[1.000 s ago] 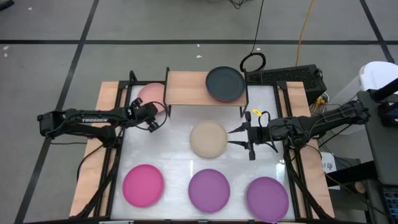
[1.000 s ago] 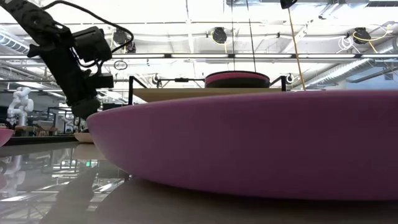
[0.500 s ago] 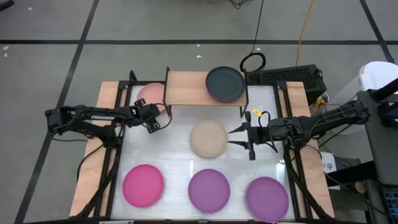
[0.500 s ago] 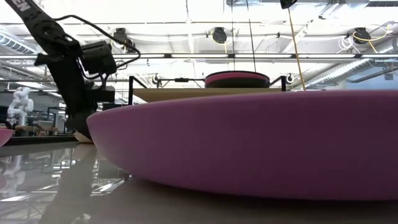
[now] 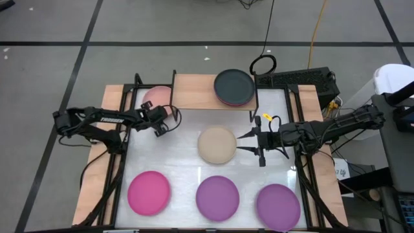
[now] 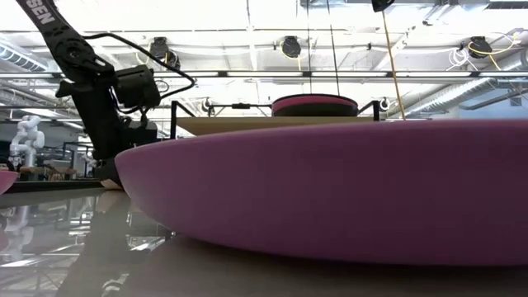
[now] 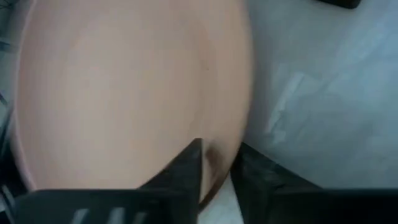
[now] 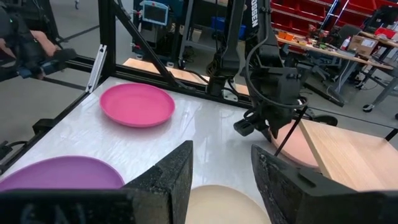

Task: Place and stack plates onto a shelf
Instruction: Stack the light pink plate on the black plate on the shelf

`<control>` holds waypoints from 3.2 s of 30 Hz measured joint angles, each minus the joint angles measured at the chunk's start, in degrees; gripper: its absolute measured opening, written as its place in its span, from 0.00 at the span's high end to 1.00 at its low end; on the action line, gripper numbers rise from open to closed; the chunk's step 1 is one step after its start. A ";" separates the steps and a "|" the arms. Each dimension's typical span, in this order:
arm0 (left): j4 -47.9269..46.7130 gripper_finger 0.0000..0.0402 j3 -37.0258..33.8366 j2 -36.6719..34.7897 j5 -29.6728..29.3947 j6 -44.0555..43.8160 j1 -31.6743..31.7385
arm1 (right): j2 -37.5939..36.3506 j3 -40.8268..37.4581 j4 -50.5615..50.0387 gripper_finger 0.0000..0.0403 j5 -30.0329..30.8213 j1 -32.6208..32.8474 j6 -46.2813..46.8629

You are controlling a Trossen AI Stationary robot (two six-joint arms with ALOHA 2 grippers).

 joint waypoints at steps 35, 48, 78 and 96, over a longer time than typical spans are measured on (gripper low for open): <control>-27.57 0.97 23.67 -22.18 -13.06 -16.89 -11.93 | 0.00 0.00 -0.22 0.64 -0.02 0.02 0.95; -4.69 0.97 41.66 -6.30 0.87 14.28 -15.70 | -7.44 0.00 5.58 0.64 0.00 0.02 -4.13; 0.43 0.93 65.78 29.99 15.38 40.85 -14.20 | -12.02 0.00 8.02 0.64 -0.22 0.06 -4.76; 0.31 0.62 65.76 28.09 13.20 34.07 -13.15 | -12.02 0.00 8.22 0.64 -0.13 0.02 -5.79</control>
